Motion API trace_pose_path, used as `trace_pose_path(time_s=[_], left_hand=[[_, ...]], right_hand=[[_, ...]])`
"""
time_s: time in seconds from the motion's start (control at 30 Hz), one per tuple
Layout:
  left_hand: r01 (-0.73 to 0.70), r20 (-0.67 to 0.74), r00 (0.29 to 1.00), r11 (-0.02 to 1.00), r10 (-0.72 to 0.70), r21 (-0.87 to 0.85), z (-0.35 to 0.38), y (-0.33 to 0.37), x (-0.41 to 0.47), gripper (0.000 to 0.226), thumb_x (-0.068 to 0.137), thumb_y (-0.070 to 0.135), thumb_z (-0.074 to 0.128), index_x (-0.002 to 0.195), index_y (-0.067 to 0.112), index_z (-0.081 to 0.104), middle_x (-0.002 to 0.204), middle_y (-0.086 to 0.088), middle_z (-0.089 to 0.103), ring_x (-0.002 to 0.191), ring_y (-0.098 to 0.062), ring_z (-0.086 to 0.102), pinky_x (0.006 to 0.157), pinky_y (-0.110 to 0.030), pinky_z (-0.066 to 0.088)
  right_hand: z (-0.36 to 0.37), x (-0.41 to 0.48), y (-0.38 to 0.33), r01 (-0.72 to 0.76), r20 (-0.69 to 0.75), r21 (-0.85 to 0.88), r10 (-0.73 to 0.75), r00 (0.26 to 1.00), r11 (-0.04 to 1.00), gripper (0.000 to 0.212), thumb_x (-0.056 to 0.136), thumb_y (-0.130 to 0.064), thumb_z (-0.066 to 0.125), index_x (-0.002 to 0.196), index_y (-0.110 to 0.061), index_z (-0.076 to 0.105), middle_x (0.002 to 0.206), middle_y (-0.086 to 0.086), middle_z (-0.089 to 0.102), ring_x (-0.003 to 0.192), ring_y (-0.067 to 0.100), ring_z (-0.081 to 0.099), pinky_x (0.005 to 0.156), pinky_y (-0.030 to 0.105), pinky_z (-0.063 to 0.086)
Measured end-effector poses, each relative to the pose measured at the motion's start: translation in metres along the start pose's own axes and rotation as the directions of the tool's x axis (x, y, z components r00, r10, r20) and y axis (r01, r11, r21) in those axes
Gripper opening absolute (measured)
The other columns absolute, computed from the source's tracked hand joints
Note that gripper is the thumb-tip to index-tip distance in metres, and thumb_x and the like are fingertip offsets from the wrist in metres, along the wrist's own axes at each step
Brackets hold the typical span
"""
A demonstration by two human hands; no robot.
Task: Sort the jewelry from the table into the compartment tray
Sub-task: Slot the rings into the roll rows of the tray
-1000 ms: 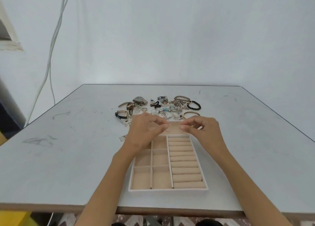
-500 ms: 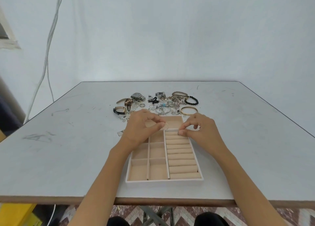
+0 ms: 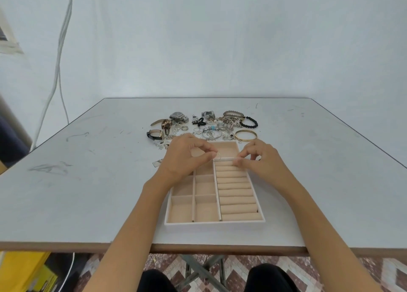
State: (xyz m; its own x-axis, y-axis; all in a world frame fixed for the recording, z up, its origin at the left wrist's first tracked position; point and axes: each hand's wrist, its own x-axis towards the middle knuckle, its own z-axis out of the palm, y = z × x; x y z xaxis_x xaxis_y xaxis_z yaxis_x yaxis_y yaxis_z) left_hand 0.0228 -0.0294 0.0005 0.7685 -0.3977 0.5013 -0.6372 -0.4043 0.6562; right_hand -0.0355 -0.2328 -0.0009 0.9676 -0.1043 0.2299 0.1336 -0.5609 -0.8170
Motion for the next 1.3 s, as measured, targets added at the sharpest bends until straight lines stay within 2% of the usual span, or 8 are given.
trace_pose_path(time_s=[0.17, 0.4, 0.77, 0.97, 1.07, 1.17, 1.3], left_hand=[[-0.023, 0.013, 1.0, 1.0, 0.023, 0.014, 0.0001, 0.0005, -0.0017, 0.008, 0.074, 0.037, 0.07, 0.081, 0.038, 0.073, 0.078, 0.018, 0.07, 0.089, -0.004, 0.058, 0.089, -0.035, 0.045], [-0.041, 0.008, 0.999, 0.999, 0.041, 0.026, 0.001, -0.0003, -0.0003, 0.011, 0.072, 0.043, 0.069, 0.081, 0.039, 0.074, 0.078, 0.018, 0.07, 0.087, -0.009, 0.059, 0.086, -0.037, 0.047], [-0.108, 0.032, 0.994, 0.989, 0.106, 0.097, 0.0018, -0.0023, 0.0019, 0.013, 0.073, 0.038, 0.072, 0.084, 0.031, 0.076, 0.075, 0.018, 0.07, 0.084, -0.002, 0.058, 0.083, -0.017, 0.04], [-0.175, 0.034, 0.985, 0.961, 0.171, 0.216, 0.0026, -0.0004, 0.0, 0.013, 0.074, 0.04, 0.069, 0.083, 0.033, 0.074, 0.071, 0.028, 0.06, 0.088, 0.009, 0.049, 0.094, -0.008, 0.02], [-0.23, 0.044, 0.973, 0.937, 0.227, 0.264, 0.003, 0.0024, -0.0008, 0.016, 0.076, 0.041, 0.067, 0.083, 0.03, 0.075, 0.07, 0.033, 0.053, 0.085, 0.005, 0.046, 0.093, -0.013, 0.021], [-0.287, 0.062, 0.957, 0.906, 0.282, 0.31, 0.0039, 0.0037, 0.0, 0.023, 0.079, 0.048, 0.06, 0.083, 0.03, 0.074, 0.073, 0.028, 0.056, 0.084, 0.001, 0.047, 0.09, -0.022, 0.024], [-0.298, 0.105, 0.955, 0.89, 0.278, 0.345, 0.0056, 0.0014, 0.0011, 0.016, 0.079, 0.045, 0.066, 0.085, 0.033, 0.074, 0.077, 0.025, 0.06, 0.084, -0.003, 0.051, 0.094, -0.032, 0.029]], right_hand=[[0.0001, -0.001, -0.0004, 0.016, -0.035, -0.023, -0.016, 0.999, 1.0, 0.004, 0.079, -0.022, 0.074, 0.074, -0.022, 0.073, 0.092, 0.0, 0.06, 0.07, 0.014, 0.046, 0.062, 0.007, 0.036], [0.0, -0.0018, -0.0014, 0.024, -0.034, -0.01, -0.024, 0.999, 1.0, 0.005, 0.077, -0.019, 0.075, 0.074, -0.023, 0.073, 0.093, 0.005, 0.061, 0.072, 0.015, 0.046, 0.061, 0.008, 0.036], [0.0006, -0.0018, 0.0003, 0.033, -0.04, -0.021, -0.034, 0.999, 0.999, 0.01, 0.076, -0.019, 0.076, 0.073, -0.027, 0.071, 0.094, 0.003, 0.061, 0.071, 0.014, 0.046, 0.061, 0.007, 0.036], [0.0024, 0.0014, 0.003, 0.046, -0.058, -0.031, -0.048, 0.997, 0.998, 0.009, 0.082, -0.023, 0.07, 0.074, -0.02, 0.07, 0.091, -0.004, 0.064, 0.069, 0.013, 0.047, 0.062, 0.007, 0.037], [0.0025, 0.0021, 0.0059, 0.057, -0.06, -0.026, -0.059, 0.996, 0.998, 0.01, 0.083, -0.024, 0.07, 0.075, -0.018, 0.07, 0.089, -0.006, 0.065, 0.07, 0.013, 0.048, 0.064, 0.009, 0.037], [0.0026, 0.0022, 0.0074, 0.068, -0.058, -0.025, -0.07, 0.996, 0.997, 0.011, 0.083, -0.024, 0.069, 0.075, -0.018, 0.07, 0.089, -0.006, 0.066, 0.07, 0.013, 0.049, 0.065, 0.011, 0.038], [0.0027, 0.0029, 0.0067, 0.076, -0.061, -0.024, -0.077, 0.995, 0.997, 0.01, 0.083, -0.023, 0.069, 0.075, -0.018, 0.07, 0.088, -0.005, 0.066, 0.069, 0.012, 0.049, 0.064, 0.01, 0.038]])
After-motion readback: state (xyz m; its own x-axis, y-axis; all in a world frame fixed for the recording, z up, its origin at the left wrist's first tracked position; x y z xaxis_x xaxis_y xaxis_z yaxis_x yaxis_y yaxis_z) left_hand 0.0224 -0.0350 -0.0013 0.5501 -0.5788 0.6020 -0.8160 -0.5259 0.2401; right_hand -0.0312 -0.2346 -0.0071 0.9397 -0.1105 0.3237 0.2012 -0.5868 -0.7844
